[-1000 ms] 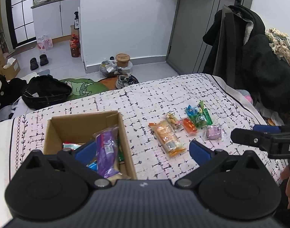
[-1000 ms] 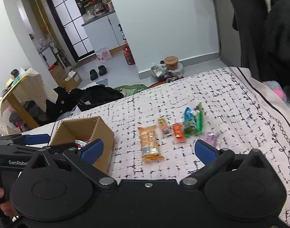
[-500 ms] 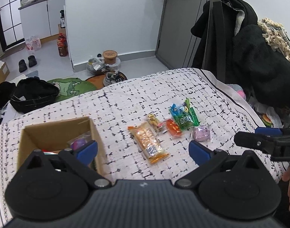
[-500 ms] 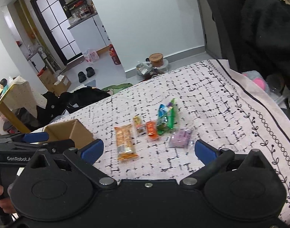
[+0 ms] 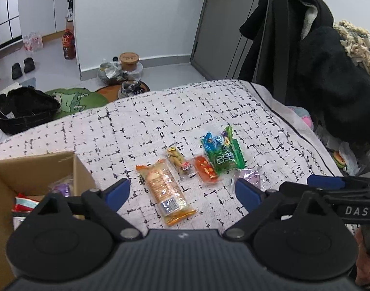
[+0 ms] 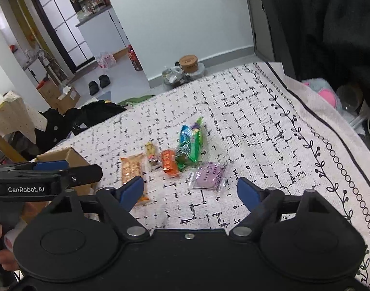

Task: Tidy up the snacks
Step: 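Move both grippers back from the box toward the remaining snacks, then grasp the orange cracker pack with the left gripper while the right grasps the pink candy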

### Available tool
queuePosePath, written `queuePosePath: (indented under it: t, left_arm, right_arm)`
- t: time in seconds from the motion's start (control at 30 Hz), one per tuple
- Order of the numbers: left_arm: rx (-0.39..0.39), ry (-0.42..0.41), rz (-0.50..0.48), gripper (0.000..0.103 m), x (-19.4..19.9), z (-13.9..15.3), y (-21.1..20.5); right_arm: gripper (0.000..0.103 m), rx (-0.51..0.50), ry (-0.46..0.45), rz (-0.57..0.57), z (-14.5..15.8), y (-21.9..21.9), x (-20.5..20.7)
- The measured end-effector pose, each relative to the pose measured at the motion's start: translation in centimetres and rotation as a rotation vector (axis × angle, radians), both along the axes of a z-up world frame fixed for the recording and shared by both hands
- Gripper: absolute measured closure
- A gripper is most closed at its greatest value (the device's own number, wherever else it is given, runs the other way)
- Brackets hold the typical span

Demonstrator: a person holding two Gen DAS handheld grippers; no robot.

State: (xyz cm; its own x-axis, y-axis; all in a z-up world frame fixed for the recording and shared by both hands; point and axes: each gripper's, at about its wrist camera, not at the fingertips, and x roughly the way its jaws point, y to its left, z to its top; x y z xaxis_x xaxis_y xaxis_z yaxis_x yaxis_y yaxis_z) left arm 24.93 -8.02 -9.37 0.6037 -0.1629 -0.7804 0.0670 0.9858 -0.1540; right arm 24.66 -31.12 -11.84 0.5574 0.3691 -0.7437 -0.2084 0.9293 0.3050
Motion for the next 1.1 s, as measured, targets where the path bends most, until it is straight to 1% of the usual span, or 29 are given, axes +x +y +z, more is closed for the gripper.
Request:
queuePosePath:
  t: [0.1,0.17,0.3,0.37,0.53,0.6,0.67,0.7,0.87,0.93,0.97,1.03,1.07,1.1]
  left_arm:
    - [-0.003,0.026,0.017,0.014,1.1,-1.2,-0.2]
    - [-0.009,0.041,0.032,0.018,1.8,-2.1,-0.1]
    - [0.005,0.074,0.067,0.023,3.4,-4.0,-0.4]
    - [0.016,0.099,0.092,0.032,4.1,-5.1,-0.5]
    - [0.036,0.133,0.108,0.036,4.8,-7.2,-0.7]
    - [0.028,0.153,0.118,0.039,5.0,-8.0,-0.4]
    - [0.033,0.168,0.131,0.046,5.2,-8.6,-0.1]
    - [0.034,0.173,0.137,0.047,5.3,-8.9,0.0]
    - [0.026,0.17,0.166,0.062,5.9,-9.2,0.8]
    - [0.037,0.168,0.166,0.068,6.0,-9.3,0.9]
    - [0.034,0.166,0.166,0.069,6.0,-9.3,1.0]
    - [0.025,0.163,0.167,0.07,5.9,-9.2,1.2]
    - [0.03,0.159,0.167,0.07,5.8,-9.2,1.1]
    - [0.035,0.155,0.17,0.07,5.7,-9.1,1.1]
  right_arm:
    - [0.024,0.006,0.036,-0.021,-1.1,0.1,0.9]
    - [0.025,-0.005,0.051,-0.027,-1.7,0.4,1.5]
    - [0.028,-0.039,0.089,-0.033,-3.0,1.0,3.0]
    - [0.029,-0.062,0.102,-0.036,-3.5,1.3,3.7]
    - [0.029,-0.102,0.119,-0.043,-4.6,2.3,5.1]
    - [0.029,-0.107,0.128,-0.051,-5.0,2.6,5.7]
    - [0.029,-0.114,0.138,-0.066,-5.5,2.8,6.2]
    - [0.029,-0.113,0.143,-0.072,-5.6,2.9,6.4]
    - [0.033,-0.129,0.172,-0.063,-6.4,3.6,7.2]
    - [0.037,-0.14,0.177,-0.057,-6.7,4.1,7.3]
    - [0.038,-0.148,0.175,-0.055,-6.7,4.3,7.4]
    - [0.055,-0.172,0.172,-0.057,-7.0,4.5,7.6]
    - [0.057,-0.166,0.175,-0.053,-7.0,4.5,7.6]
    - [0.063,-0.171,0.172,-0.046,-6.8,4.6,7.6]
